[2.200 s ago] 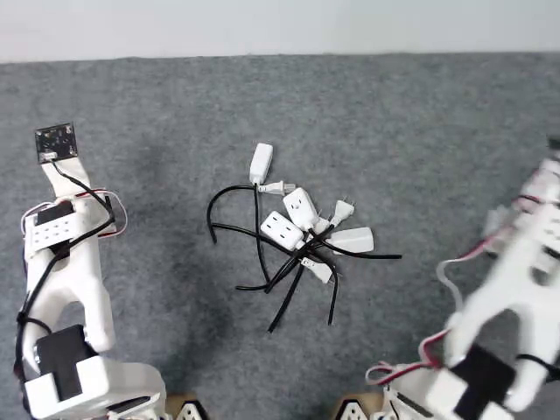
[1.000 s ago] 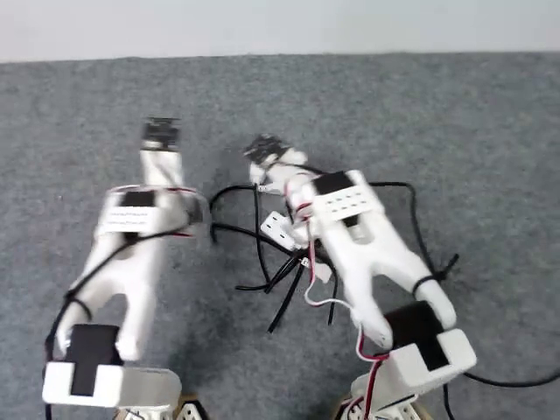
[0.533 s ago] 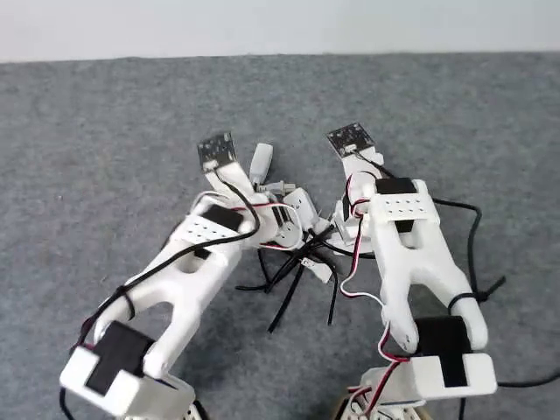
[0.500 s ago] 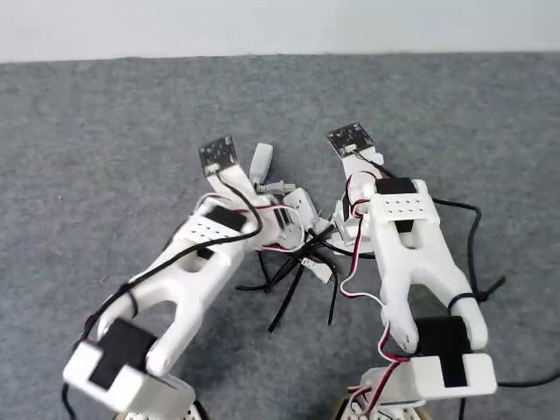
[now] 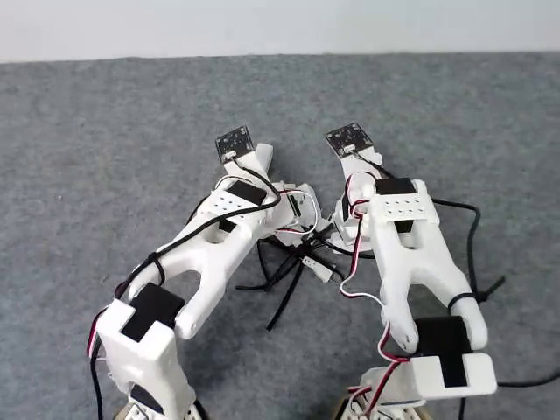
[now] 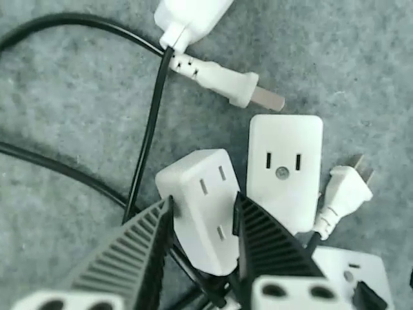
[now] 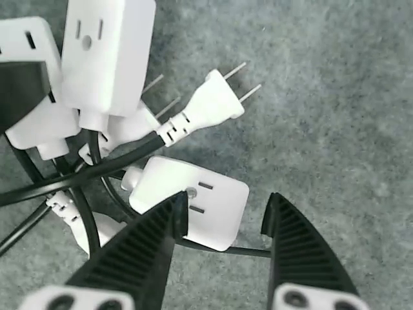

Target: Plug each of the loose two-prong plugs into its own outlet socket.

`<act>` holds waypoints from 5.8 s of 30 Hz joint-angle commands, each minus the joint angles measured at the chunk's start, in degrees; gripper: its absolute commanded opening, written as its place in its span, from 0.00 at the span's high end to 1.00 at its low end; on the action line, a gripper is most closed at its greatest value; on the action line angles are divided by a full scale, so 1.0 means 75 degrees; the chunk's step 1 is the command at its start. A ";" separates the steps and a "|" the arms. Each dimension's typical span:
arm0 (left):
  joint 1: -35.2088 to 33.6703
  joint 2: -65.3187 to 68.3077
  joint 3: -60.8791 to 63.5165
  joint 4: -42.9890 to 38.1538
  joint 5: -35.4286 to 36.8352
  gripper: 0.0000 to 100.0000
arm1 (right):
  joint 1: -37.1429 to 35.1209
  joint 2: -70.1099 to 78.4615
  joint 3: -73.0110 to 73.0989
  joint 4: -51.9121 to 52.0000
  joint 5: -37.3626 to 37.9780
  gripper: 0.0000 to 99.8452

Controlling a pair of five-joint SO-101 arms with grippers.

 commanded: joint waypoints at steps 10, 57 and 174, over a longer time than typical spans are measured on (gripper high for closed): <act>0.0328 -0.0914 -0.0100 0.0703 -0.0867 0.86 | 0.0076 -0.0334 0.0000 -0.0100 0.0481 0.81; 0.0457 0.0363 -0.0721 0.1465 -0.2051 0.94 | 0.0205 -0.0322 -0.0023 -0.0100 0.0492 0.81; -0.1289 -0.3352 0.1037 0.2602 -0.3059 0.99 | 0.0193 -0.0358 0.0152 -0.0322 0.0715 0.81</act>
